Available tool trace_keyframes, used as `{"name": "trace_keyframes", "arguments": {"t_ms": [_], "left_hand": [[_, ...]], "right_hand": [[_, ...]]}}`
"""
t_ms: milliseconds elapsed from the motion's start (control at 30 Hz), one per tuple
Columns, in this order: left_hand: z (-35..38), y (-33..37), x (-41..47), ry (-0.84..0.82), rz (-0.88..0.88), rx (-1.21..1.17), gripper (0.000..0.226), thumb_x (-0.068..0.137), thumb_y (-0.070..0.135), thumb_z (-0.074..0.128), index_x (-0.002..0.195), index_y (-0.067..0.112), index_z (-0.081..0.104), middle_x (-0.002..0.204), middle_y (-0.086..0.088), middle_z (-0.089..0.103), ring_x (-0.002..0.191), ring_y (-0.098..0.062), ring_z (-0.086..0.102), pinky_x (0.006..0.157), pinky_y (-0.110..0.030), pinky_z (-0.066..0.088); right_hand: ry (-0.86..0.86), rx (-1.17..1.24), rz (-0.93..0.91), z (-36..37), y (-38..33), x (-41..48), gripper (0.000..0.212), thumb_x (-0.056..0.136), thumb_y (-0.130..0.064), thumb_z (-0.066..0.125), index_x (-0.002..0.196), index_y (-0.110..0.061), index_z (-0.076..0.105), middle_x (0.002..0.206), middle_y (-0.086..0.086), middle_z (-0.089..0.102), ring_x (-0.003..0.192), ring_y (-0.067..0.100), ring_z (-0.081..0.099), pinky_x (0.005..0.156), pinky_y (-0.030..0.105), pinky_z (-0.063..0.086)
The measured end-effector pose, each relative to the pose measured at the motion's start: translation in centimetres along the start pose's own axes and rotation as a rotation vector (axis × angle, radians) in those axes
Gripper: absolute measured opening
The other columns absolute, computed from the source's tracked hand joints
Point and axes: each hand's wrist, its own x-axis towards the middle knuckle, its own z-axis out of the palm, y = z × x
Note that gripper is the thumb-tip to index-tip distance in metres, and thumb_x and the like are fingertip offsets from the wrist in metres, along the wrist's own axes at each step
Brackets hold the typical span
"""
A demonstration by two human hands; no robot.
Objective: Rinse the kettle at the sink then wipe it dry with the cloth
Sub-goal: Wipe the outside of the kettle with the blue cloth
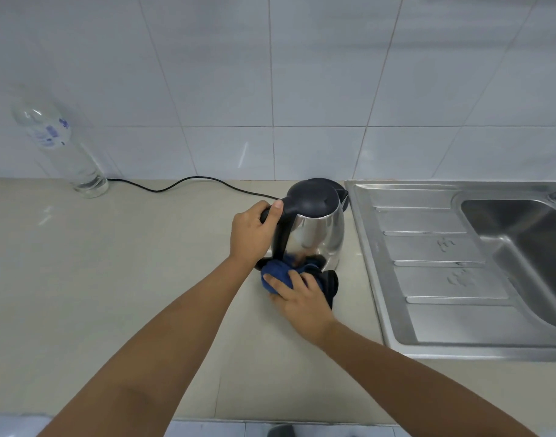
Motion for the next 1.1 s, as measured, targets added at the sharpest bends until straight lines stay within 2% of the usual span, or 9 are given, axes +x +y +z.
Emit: {"name": "trace_keyframes", "arguments": {"t_ms": [67, 200, 367, 467, 600, 700, 800, 967, 1100], "left_hand": [[0.0, 0.0, 0.1, -0.015, 0.01, 0.002, 0.057, 0.091, 0.06, 0.039, 0.068, 0.011, 0.056, 0.055, -0.008, 0.056, 0.057, -0.022, 0.055, 0.055, -0.032, 0.043], [-0.1, -0.4, 0.4, -0.028, 0.011, -0.023, 0.058, 0.091, 0.059, 0.04, 0.069, 0.008, 0.057, 0.056, -0.012, 0.056, 0.057, -0.026, 0.055, 0.056, -0.034, 0.043], [0.2, -0.4, 0.7, -0.015, 0.029, -0.032, 0.057, 0.09, 0.058, 0.041, 0.066, 0.009, 0.055, 0.054, -0.008, 0.054, 0.056, -0.023, 0.052, 0.054, -0.031, 0.04], [0.4, -0.2, 0.9, -0.025, 0.036, -0.026, 0.054, 0.09, 0.058, 0.042, 0.062, 0.013, 0.052, 0.051, -0.001, 0.049, 0.051, -0.017, 0.046, 0.051, -0.027, 0.037], [0.3, -0.2, 1.1, -0.043, 0.066, -0.033, 0.044, 0.092, 0.054, 0.043, 0.057, 0.027, 0.042, 0.048, 0.008, 0.044, 0.048, -0.01, 0.042, 0.049, -0.02, 0.032], [0.3, -0.2, 1.2, -0.051, 0.037, -0.046, 0.049, 0.091, 0.054, 0.043, 0.06, 0.016, 0.048, 0.049, -0.001, 0.048, 0.051, -0.021, 0.048, 0.052, -0.032, 0.038], [0.2, -0.5, 1.1, -0.063, 0.025, -0.065, 0.054, 0.09, 0.056, 0.042, 0.064, 0.01, 0.053, 0.052, -0.008, 0.053, 0.054, -0.026, 0.052, 0.054, -0.037, 0.042], [0.3, -0.4, 1.0, -0.051, 0.025, -0.058, 0.053, 0.09, 0.056, 0.043, 0.065, 0.01, 0.055, 0.053, -0.008, 0.054, 0.056, -0.027, 0.052, 0.054, -0.033, 0.041], [0.3, -0.3, 1.1, -0.052, 0.013, -0.075, 0.053, 0.09, 0.057, 0.043, 0.066, 0.012, 0.056, 0.054, -0.006, 0.053, 0.057, -0.028, 0.056, 0.053, -0.03, 0.04]], "right_hand": [[-0.004, -0.005, 0.019, 0.1, -0.4, 0.2, 0.041, 0.058, -0.026, 0.088, 0.097, -0.033, 0.08, 0.135, -0.01, 0.065, 0.097, 0.025, 0.068, 0.082, 0.036, 0.054], [-0.001, -0.017, 0.011, 0.3, 2.3, -3.4, 0.062, 0.046, -0.023, 0.092, 0.106, -0.034, 0.079, 0.139, -0.009, 0.062, 0.101, 0.028, 0.07, 0.086, 0.038, 0.055], [0.248, 0.107, 0.095, 0.0, 5.1, -6.6, 0.065, 0.049, 0.002, 0.087, 0.104, -0.031, 0.08, 0.132, -0.005, 0.068, 0.103, 0.033, 0.059, 0.082, 0.043, 0.054], [0.448, 0.155, 0.185, -1.9, 3.7, -3.8, 0.057, 0.066, 0.005, 0.069, 0.112, -0.027, 0.077, 0.141, -0.003, 0.057, 0.107, 0.032, 0.048, 0.085, 0.045, 0.046], [0.448, 0.106, 0.252, -3.8, 2.7, 1.1, 0.051, 0.08, -0.005, 0.049, 0.119, -0.028, 0.072, 0.144, -0.001, 0.058, 0.11, 0.034, 0.047, 0.092, 0.045, 0.035], [0.34, -0.063, 0.083, -1.6, 2.0, 0.1, 0.047, 0.07, -0.015, 0.071, 0.113, -0.034, 0.076, 0.141, -0.006, 0.061, 0.11, 0.031, 0.058, 0.091, 0.041, 0.044], [0.226, -0.06, 0.034, 0.9, 2.3, -3.2, 0.06, 0.051, -0.019, 0.09, 0.107, -0.038, 0.077, 0.139, -0.01, 0.062, 0.106, 0.028, 0.066, 0.089, 0.038, 0.052], [0.591, 0.032, 0.28, -0.6, 5.8, -4.4, 0.061, 0.076, 0.0, 0.059, 0.128, -0.034, 0.055, 0.147, -0.004, 0.043, 0.115, 0.034, 0.045, 0.094, 0.047, 0.034], [0.648, 0.175, 0.434, -2.3, 6.8, -2.1, 0.053, 0.088, -0.015, 0.062, 0.137, -0.031, 0.049, 0.153, 0.009, 0.032, 0.123, 0.039, 0.04, 0.103, 0.052, 0.039]]}}
